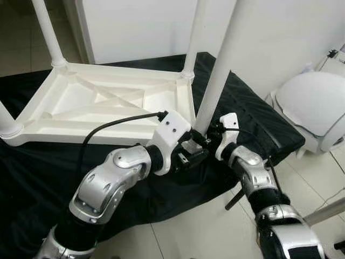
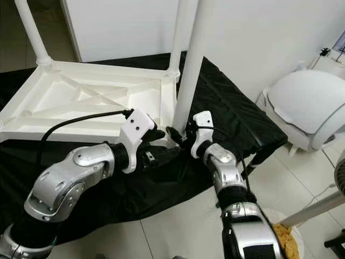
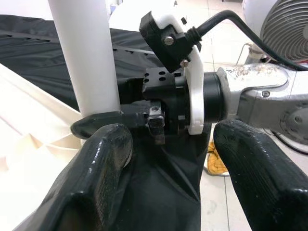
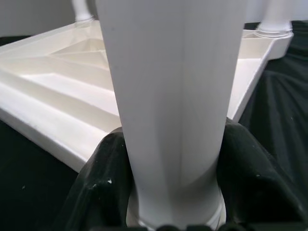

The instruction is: Building children table

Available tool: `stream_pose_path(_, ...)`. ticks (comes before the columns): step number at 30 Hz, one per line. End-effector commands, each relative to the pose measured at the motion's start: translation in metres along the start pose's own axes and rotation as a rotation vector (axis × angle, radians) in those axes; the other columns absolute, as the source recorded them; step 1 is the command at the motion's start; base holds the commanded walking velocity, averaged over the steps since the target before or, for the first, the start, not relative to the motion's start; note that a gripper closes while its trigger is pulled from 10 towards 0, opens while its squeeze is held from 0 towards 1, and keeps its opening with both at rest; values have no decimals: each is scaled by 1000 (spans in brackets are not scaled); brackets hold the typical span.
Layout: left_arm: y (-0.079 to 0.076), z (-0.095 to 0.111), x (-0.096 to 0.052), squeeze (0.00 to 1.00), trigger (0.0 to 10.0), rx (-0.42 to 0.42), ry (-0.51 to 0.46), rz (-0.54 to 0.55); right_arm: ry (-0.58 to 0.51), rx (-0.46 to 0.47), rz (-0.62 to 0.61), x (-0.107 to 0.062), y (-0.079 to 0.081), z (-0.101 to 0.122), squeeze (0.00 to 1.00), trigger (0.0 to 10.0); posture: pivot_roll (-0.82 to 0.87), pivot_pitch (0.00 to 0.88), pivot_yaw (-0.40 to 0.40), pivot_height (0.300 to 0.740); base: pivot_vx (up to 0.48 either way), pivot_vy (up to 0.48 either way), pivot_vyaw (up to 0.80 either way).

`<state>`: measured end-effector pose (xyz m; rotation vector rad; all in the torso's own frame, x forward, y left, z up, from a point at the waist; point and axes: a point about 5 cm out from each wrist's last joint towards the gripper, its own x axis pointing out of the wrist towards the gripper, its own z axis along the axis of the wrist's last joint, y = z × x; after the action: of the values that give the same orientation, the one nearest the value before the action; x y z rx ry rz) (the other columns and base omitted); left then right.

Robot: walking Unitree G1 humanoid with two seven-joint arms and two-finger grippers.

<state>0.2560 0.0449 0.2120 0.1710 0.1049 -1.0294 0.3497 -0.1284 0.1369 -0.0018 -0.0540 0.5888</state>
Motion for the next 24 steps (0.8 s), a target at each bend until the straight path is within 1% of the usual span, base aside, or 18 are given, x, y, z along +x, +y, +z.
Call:
stream_pose_path(1, -1, -2, 0, 0, 10000, -7, 9, 0, -4, 42, -44, 0, 5, -1, 0, 0, -42, 29, -62, 740, 0, 0, 0)
stream_pose_path(3, -2, -2, 1, 0, 10000, -7, 7, -6, 8, 102, -151, 0, 7, -8, 0, 0, -45, 25, -61, 740, 0, 0, 0)
stream_pose_path(4, -3, -2, 2, 0, 10000, -8, 7, -7, 15, 122, -191, 0, 7, -10, 0, 0, -45, 25, -61, 740, 0, 0, 0)
stream_pose_path(5, -3, -2, 2, 0, 10000, -7, 6, -9, 13, 119, -228, 0, 8, -10, 0, 0, -46, 24, -62, 740, 0, 0, 0)
stream_pose_path(6, -3, -2, 2, 0, 10000, -7, 6, -9, 13, 119, -228, 0, 8, -10, 0, 0, -46, 24, -62, 740, 0, 0, 0)
stream_pose_path(7, -3, -2, 2, 0, 10000, -8, 5, -9, 9, 116, -258, 1, 10, -10, 0, 0, -47, 21, -63, 740, 0, 0, 0)
stream_pose_path(12, -2, -3, 3, 0, 10000, -6, 6, -10, 5, 116, -318, 2, 16, -8, 0, 0, -53, 16, -61, 740, 0, 0, 0)
stream_pose_path(13, -2, -3, 4, 0, 10000, -5, 8, -11, 8, 122, -365, 3, 22, -8, 0, 0, -54, 11, -62, 740, 0, 0, 0)
stream_pose_path(14, -2, -3, 4, 0, 10000, -5, 8, -11, 8, 122, -365, 3, 22, -8, 0, 0, -54, 11, -62, 740, 0, 0, 0)
stream_pose_path(15, -2, -3, 6, 0, 10000, -7, 8, -12, 20, 152, -402, 5, 29, -11, 0, 0, -55, 7, -63, 740, 0, 0, 0)
stream_pose_path(16, -2, -4, 7, 0, 10000, -8, 9, -10, 25, 162, -444, 7, 35, -12, 0, 0, -56, 4, -63, 740, 0, 0, 0)
stream_pose_path(17, -2, -4, 7, 0, 10000, -8, 9, -10, 25, 162, -444, 7, 35, -12, 0, 0, -56, 4, -63, 740, 0, 0, 0)
stream_pose_path(18, -2, -5, 8, 0, 10000, -9, 14, -5, 27, 176, -470, 8, 41, -12, 0, 0, -56, 2, -63, 740, 0, 0, 0)
stream_pose_path(19, -1, -7, 8, 0, 10000, -10, 18, 2, 28, 178, -469, 10, 45, -11, 0, 0, -58, 0, -63, 740, 0, 0, 0)
stream_pose_path(24, 2, -9, 8, 0, 10000, -10, 31, 21, 29, 179, -473, 10, 46, -11, 0, 0, -57, 0, -66, 740, 0, 0, 0)
